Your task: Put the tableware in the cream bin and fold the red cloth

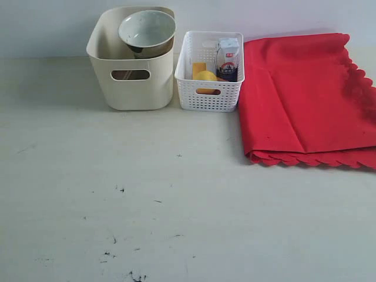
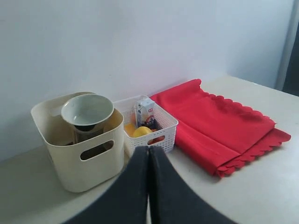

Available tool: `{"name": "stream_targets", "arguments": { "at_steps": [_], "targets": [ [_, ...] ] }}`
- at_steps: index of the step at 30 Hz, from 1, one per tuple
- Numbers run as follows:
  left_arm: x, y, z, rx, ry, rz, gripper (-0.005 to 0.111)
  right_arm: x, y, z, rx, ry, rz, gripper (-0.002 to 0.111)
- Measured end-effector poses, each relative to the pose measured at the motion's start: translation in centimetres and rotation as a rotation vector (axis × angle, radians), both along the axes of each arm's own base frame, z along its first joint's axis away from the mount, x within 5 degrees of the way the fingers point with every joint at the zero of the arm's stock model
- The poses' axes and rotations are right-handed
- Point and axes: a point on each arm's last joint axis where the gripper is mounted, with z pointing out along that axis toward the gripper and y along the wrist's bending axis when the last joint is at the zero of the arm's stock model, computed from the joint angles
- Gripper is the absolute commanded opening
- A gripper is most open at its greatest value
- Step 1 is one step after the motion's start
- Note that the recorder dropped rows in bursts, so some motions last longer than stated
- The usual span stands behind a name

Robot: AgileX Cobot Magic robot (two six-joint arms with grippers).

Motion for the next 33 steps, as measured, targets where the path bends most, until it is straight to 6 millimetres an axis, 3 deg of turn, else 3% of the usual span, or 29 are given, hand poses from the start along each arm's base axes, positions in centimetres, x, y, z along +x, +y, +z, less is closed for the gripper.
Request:
{"name": "stream_targets", "arguments": {
  "at_steps": [9,18,33],
  "targets": [
    [0.0,0.0,0.1,-0.007,-0.009,0.000,0.000,-0.6,-0.1,-3.2,0.011,-0.029,-0.004,0.000],
    [-0.1,0.0,0.1,-0.008,-0.011,0.000,0.000,-1.0,0.3,-3.4,0.107,-0.007,0.028,0.000],
    [-0.1,0.0,0.1,-0.008,-0.011,0.000,0.000,-1.0,0.3,-3.4,0.121,-0.002,0.030,0.000]
  ]
}}
